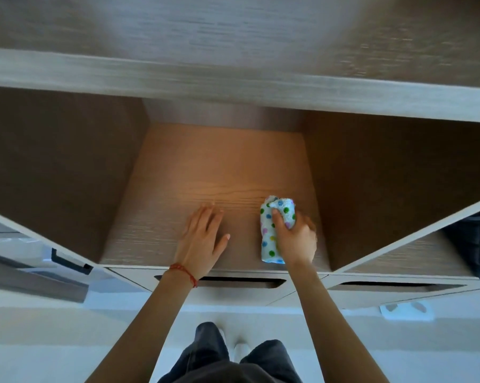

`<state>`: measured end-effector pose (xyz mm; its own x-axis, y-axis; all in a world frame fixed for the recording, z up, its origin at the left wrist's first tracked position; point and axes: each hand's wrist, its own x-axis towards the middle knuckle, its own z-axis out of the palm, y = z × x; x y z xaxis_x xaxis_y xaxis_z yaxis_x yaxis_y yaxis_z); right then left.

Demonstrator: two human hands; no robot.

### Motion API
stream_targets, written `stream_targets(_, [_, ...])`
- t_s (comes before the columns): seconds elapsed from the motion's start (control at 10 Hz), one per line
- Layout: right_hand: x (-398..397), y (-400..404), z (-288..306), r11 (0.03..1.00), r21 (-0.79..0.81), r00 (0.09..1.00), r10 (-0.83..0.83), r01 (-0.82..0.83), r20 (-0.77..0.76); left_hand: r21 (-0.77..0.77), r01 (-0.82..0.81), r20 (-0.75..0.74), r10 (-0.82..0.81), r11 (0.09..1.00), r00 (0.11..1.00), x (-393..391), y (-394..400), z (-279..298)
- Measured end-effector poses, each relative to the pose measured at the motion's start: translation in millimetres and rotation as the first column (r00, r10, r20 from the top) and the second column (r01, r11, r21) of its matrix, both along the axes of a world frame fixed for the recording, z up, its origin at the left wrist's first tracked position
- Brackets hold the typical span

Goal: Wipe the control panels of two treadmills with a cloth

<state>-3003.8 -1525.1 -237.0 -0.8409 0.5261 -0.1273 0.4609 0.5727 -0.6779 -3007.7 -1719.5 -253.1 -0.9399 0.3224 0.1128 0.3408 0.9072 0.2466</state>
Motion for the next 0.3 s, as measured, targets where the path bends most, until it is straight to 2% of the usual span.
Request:
stream_targets(0.1, [-1.9,0.9,1.7,1.0,0.023,1.0,0.018,-0.018,0.002,0.009,-0.02,0.027,0.019,1.0,0.999,3.5,2.2,-1.0])
stream_targets(0.3, [3.9,6.5,2.0,0.999,-0.024,0.996,0.042,-0.044,-0.073,0.02,-0.027,-0.054,0.028,0.999,0.998,11.8,5.2,2.6])
